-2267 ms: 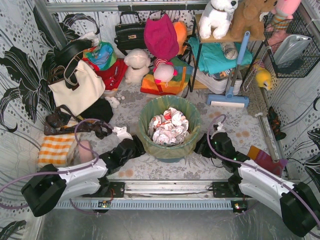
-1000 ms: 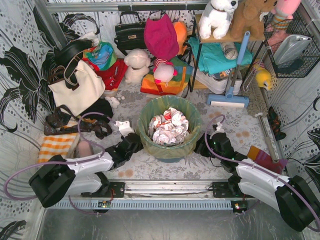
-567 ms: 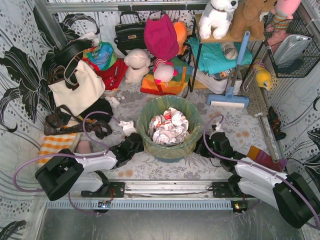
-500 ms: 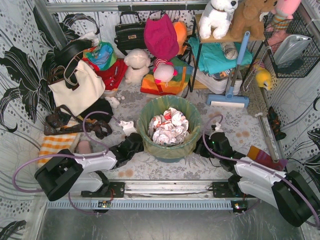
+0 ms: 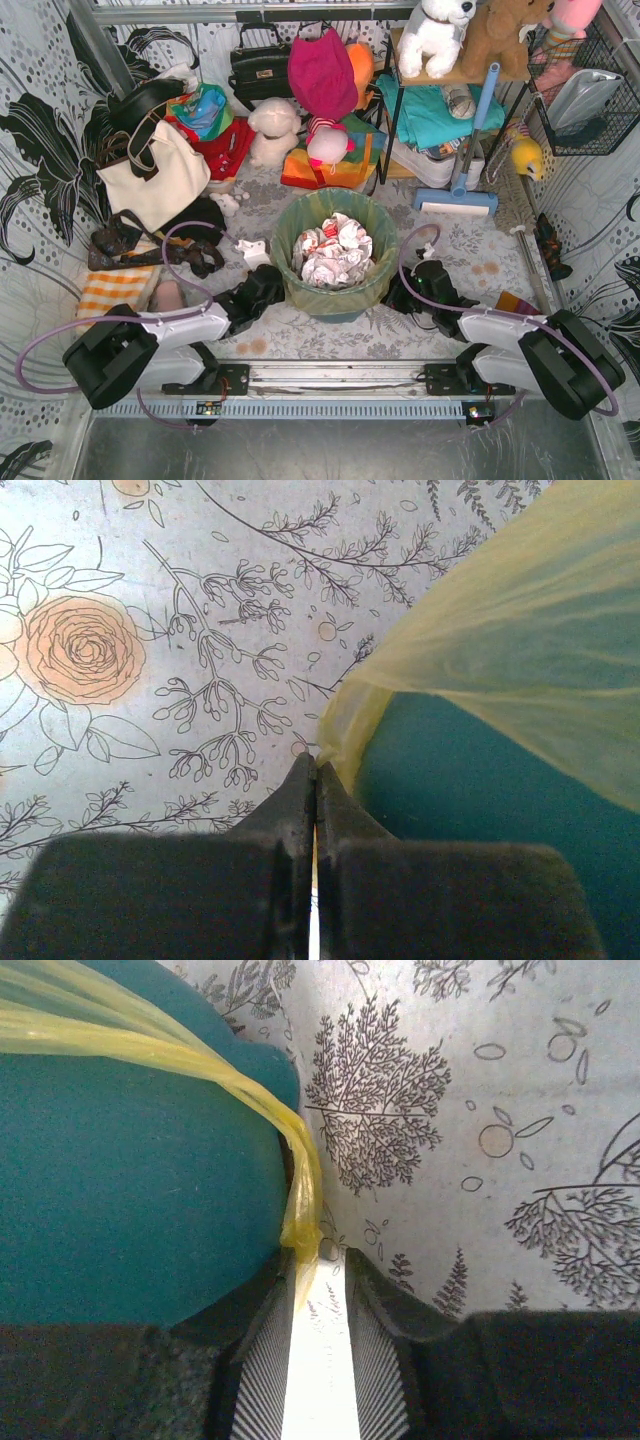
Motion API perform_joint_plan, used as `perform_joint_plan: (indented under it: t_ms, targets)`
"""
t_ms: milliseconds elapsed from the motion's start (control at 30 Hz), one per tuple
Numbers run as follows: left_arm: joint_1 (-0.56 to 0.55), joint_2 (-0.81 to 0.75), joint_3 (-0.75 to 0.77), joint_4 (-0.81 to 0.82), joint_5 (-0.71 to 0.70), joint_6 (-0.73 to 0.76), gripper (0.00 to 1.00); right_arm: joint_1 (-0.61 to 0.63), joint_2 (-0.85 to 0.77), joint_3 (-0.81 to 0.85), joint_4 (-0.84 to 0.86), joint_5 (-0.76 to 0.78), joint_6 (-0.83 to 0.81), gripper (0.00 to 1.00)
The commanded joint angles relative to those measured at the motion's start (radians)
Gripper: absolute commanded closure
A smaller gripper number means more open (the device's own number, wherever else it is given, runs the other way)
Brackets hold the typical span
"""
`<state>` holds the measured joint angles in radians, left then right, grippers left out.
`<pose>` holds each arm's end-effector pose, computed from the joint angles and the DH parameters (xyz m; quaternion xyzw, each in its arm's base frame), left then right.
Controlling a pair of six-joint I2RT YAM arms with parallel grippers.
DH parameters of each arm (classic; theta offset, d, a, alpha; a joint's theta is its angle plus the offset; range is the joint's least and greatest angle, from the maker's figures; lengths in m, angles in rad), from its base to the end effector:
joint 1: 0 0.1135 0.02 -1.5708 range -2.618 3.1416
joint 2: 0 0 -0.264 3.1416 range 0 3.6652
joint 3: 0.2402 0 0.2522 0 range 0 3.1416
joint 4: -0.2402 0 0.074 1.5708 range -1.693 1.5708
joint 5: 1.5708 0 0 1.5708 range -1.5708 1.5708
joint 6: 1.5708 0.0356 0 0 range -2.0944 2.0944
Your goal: Tie the trash bag
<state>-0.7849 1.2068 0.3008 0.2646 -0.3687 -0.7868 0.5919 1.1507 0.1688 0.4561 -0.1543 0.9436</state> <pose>0.1578 -0.1395 0.1403 -0.0830 0.8787 -0.1958 0.4273 0.1569 0.1121 0.1294 0.1133 0.8574 0.3936 0.3116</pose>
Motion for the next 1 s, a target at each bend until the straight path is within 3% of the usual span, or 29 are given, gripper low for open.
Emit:
perform_joint_plan:
  t_ms: [0, 300, 567, 733, 767, 900, 967]
  targets:
    - [0.003, -0.027, 0.023, 0.002, -0.001, 0.016, 1.00, -0.001, 0.042, 0.004, 0.046, -0.062, 0.123, 0.73]
    - [0.004, -0.099, 0.002, -0.049, -0.016, 0.001, 1.00, 0.000, -0.016, 0.025, -0.024, -0.032, 0.179, 1.00]
    - [0.004, -0.186, -0.009, -0.120, -0.046, 0.000, 1.00, -0.001, -0.243, 0.056, -0.313, 0.071, 0.162, 1.00]
    - [0.004, -0.214, -0.018, -0.145, -0.056, -0.004, 1.00, -0.001, -0.332, 0.055, -0.402, 0.094, 0.198, 1.00]
    - [0.004, -0.215, -0.020, -0.146, -0.056, -0.006, 1.00, -0.001, -0.334, 0.054, -0.406, 0.095, 0.211, 0.98]
    - [0.004, -0.215, -0.025, -0.144, -0.052, -0.016, 1.00, -0.001, -0.310, 0.054, -0.396, 0.095, 0.259, 0.66]
    - [0.003, -0.212, -0.027, -0.140, -0.050, -0.019, 1.00, -0.001, -0.288, 0.060, -0.411, 0.109, 0.308, 0.63]
